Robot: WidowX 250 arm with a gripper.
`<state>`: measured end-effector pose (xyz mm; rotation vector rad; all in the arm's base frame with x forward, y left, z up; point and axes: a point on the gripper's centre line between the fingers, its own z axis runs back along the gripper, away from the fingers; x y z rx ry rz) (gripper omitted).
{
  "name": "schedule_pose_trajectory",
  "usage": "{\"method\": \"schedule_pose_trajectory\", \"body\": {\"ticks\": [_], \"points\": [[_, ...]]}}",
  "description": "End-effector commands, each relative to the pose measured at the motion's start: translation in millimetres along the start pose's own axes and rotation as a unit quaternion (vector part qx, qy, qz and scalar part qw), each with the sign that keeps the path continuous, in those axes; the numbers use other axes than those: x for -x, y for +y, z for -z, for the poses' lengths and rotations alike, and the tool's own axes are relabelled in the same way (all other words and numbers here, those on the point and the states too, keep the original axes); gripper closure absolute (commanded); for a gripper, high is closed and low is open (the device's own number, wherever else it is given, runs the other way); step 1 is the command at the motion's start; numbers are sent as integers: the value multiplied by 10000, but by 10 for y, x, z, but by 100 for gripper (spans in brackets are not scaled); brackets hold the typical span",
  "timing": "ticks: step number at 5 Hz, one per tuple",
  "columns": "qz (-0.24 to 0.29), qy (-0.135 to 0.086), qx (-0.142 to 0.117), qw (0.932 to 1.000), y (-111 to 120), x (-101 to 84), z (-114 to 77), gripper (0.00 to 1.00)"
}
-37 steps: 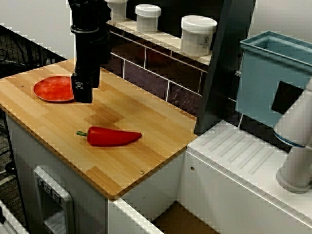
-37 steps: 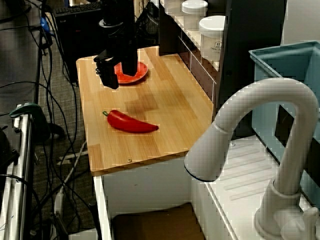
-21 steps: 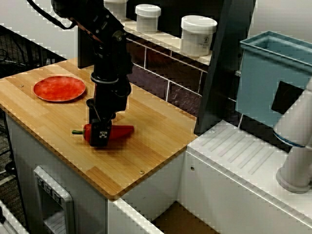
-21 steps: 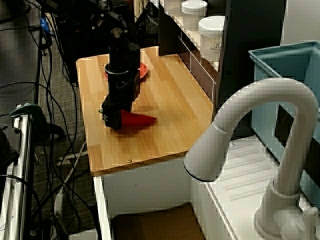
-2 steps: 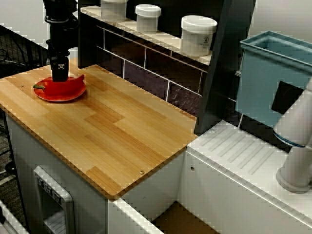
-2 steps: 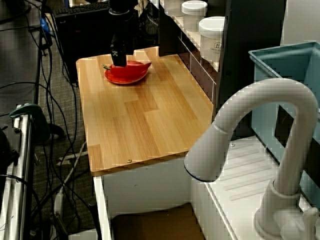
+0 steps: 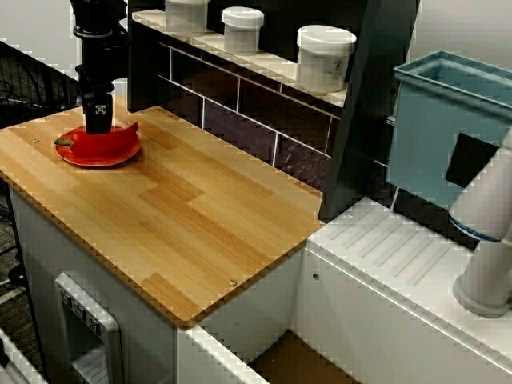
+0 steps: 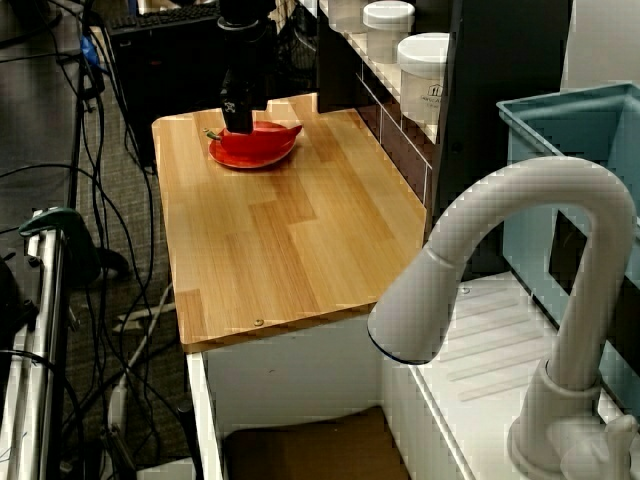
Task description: Put the object on the plate
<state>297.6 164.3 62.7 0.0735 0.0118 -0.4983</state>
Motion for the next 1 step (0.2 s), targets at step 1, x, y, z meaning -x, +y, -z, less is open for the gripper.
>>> {"method": "schedule_pose_trajectory", "body": {"ticks": [1], "points": [[-22,-217,-337,9992,104,-17,-264,0]]}}
